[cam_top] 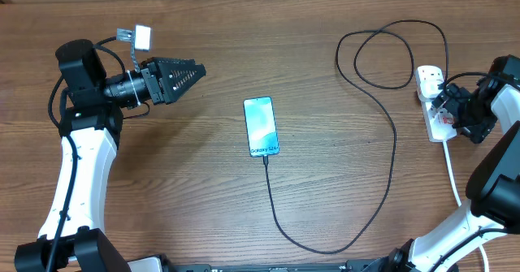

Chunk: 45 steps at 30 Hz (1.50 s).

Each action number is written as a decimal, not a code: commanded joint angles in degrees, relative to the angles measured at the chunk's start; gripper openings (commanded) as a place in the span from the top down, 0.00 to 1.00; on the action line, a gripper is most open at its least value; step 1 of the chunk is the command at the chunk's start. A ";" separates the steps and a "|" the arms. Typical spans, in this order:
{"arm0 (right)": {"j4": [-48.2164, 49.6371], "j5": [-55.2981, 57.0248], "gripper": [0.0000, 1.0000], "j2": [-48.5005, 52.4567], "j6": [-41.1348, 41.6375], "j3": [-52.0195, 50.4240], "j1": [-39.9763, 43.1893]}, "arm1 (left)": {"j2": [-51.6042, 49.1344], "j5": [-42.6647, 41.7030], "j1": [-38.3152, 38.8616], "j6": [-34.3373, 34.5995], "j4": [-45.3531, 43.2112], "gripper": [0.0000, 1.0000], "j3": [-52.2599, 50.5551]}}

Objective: Plug charger to phone and switch on socket

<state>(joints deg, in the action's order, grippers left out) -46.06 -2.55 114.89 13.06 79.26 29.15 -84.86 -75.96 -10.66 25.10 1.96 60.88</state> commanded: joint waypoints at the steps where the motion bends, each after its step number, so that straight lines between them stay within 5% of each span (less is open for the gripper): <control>1: -0.76 4.20 0.00 2.27 -1.38 -2.34 -0.79 | 0.74 0.13 -0.15 -0.02 -0.04 0.00 0.35; 23: -0.76 4.20 0.00 2.27 -1.38 -2.34 -0.79 | 0.04 0.50 -0.17 -0.02 -0.26 0.00 0.35; 45: -0.76 4.17 0.00 2.27 -1.38 -2.34 -0.79 | 16.35 32.44 -0.15 -3.23 3.43 0.00 0.33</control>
<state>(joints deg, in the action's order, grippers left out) -46.09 -2.55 114.89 13.04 79.26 29.15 -71.22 -50.39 -10.66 24.75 3.84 60.88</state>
